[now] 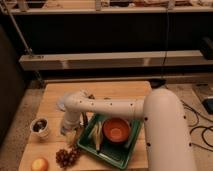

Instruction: Place sponge in red bowl

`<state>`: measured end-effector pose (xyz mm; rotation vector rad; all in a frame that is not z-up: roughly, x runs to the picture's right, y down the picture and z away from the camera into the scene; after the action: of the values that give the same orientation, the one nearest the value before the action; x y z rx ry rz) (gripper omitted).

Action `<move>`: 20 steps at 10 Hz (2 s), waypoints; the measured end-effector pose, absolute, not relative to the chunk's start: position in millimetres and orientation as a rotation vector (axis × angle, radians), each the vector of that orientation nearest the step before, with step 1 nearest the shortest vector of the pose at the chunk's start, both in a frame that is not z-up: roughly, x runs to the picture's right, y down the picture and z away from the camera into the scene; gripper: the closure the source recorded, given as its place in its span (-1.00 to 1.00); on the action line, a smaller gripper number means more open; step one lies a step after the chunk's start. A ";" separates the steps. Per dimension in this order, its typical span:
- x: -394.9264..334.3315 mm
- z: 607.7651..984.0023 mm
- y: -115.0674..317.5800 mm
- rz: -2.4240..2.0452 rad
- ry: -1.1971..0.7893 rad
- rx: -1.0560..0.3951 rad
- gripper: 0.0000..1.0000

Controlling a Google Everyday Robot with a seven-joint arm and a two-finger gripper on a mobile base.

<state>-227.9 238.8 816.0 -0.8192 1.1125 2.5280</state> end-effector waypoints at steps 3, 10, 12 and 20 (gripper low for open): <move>-226.3 811.6 231.9 2.529 1.085 -0.840 0.51; -197.0 755.4 155.6 2.554 0.936 -0.850 1.00; -173.8 737.0 135.4 2.569 0.914 -0.853 1.00; -75.5 698.4 170.7 2.671 0.959 -0.959 1.00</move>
<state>-75.5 170.7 698.4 -0.9586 0.9593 2.6713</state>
